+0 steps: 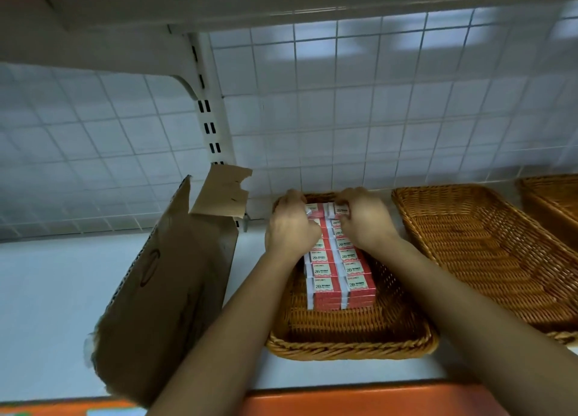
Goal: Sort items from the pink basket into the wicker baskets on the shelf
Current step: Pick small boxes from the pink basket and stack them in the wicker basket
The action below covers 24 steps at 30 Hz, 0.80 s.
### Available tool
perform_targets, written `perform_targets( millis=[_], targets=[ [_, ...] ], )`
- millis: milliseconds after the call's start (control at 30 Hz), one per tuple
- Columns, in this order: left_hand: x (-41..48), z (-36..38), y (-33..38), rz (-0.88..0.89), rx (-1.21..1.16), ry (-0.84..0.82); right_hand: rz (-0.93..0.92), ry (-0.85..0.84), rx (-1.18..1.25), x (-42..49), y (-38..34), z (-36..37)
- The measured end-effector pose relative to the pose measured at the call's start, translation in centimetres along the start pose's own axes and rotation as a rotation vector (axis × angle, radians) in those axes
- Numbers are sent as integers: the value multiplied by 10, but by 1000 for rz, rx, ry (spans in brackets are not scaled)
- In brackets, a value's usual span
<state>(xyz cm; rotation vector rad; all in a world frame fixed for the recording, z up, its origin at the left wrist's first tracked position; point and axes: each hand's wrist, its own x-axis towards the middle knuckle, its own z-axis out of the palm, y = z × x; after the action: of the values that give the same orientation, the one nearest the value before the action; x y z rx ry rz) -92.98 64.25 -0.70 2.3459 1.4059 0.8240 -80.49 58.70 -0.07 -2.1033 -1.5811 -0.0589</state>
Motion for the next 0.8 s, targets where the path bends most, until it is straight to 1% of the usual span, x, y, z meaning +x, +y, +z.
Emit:
perform_targets(
  millis=[100, 200, 333, 633, 800],
  targets=[
    [-1, -1, 0, -10, -36, -3, -27, 4, -39, -3, 1, 7],
    [-2, 1, -2, 10, -19, 3, -41, -21, -70, -4, 3, 9],
    [-5, 3, -3, 62, 28, 11, -35, -41, -72, -6, 3, 8],
    [-9, -1, 1, 25, 13, 30, -39, -55, -76, -8, 1, 6],
    [-9, 0, 0, 59, 1, 57, -35, -43, -63, -8, 1, 7]
  ],
)
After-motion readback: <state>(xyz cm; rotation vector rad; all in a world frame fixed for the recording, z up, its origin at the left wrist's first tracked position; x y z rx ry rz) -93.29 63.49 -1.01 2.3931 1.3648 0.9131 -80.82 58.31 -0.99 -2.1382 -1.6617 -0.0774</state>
